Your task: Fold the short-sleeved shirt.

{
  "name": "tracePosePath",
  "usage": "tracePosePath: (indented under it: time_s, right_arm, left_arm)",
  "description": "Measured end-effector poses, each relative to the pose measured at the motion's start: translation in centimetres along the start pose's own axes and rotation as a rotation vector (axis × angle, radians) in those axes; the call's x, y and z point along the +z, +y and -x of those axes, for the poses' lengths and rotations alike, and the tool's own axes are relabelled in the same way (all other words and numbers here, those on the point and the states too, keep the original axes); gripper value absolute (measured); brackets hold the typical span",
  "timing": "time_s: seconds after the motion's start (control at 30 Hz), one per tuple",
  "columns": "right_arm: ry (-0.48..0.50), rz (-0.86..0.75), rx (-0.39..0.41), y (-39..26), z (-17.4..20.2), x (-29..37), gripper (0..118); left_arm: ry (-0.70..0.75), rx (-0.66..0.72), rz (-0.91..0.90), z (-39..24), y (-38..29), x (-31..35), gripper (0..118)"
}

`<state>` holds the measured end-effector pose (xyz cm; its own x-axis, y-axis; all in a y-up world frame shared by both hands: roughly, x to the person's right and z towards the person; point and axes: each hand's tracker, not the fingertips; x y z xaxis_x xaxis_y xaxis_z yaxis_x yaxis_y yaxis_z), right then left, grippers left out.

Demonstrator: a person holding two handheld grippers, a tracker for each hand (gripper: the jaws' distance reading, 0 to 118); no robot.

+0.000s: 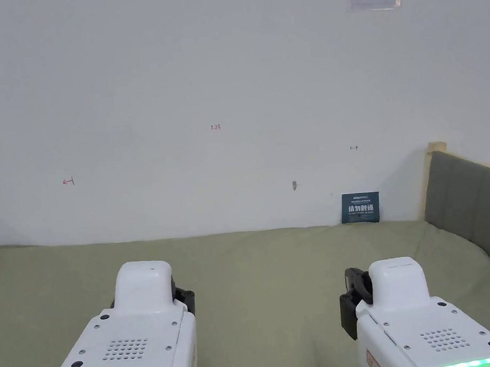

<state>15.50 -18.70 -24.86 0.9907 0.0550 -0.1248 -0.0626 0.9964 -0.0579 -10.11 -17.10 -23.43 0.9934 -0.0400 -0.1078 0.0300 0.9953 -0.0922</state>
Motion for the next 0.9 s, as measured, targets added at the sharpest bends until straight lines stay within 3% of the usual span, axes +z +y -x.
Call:
tracePosePath:
  time_s: [0.17, 0.2, 0.23, 0.27, 0.3, 0.33, 0.9]
  right_arm:
    - [-0.004, -0.008, 0.005, 0.2, 0.0, 0.3, 0]
    - [-0.002, -0.011, 0.002, 0.3, 0.0, 0.3, 3]
    - [-0.009, -0.011, 0.001, 0.3, 0.0, 0.3, 20]
    - [-0.009, -0.012, 0.001, 0.3, -0.1, 0.3, 59]
    - [-0.020, -0.019, 0.005, 0.3, -0.2, 0.3, 76]
    - [-0.029, -0.023, -0.008, 0.2, -0.2, 0.2, 79]
    - [-0.029, -0.037, 0.000, 0.2, -1.1, 0.7, 79]
  left_arm:
    - [-0.003, 0.005, -0.006, -0.2, 0.2, 0.1, 0]
    - [-0.002, 0.008, -0.004, -0.2, 0.2, 0.0, 8]
    - [-0.001, 0.011, -0.002, -0.1, 0.2, 0.1, 26]
    - [0.009, 0.014, 0.001, -0.1, 0.1, 0.0, 75]
    - [0.021, 0.015, 0.002, -0.1, 0.1, -0.1, 109]
    - [0.020, 0.021, 0.012, 0.0, 0.1, -0.3, 118]
    - [0.047, -0.046, 0.013, 0.8, -0.6, -0.2, 118]
